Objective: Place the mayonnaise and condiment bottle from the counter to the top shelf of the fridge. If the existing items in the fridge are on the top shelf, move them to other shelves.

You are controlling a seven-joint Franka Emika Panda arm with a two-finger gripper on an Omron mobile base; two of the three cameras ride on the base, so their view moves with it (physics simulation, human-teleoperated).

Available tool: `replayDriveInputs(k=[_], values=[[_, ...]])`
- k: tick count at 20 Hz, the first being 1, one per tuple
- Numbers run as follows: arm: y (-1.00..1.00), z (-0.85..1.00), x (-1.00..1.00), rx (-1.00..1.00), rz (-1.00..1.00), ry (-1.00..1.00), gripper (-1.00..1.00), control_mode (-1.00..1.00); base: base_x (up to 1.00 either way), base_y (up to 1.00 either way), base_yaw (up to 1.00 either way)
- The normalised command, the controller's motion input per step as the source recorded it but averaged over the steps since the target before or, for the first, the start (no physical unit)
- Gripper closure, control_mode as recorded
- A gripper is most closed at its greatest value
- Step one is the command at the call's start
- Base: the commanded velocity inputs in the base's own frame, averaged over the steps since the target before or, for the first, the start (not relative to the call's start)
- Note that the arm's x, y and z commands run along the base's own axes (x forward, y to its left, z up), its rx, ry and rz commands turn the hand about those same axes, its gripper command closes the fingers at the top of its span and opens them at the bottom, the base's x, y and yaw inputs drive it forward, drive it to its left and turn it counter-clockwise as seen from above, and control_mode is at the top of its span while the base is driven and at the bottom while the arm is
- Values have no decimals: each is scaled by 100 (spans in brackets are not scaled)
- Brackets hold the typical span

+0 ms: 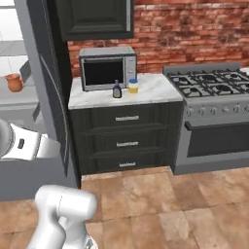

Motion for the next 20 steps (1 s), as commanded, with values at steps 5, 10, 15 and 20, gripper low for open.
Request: replayDriveInputs(k=[5,10,15,20], values=[[0,0,0,0,0,0,-100,100,100,-79,-8],[0,0,0,0,0,0,-100,100,100,-44,7],[0,0,0,0,0,0,-100,100,100,-35,11],[0,0,0,0,0,0,-100,100,100,-15,29]])
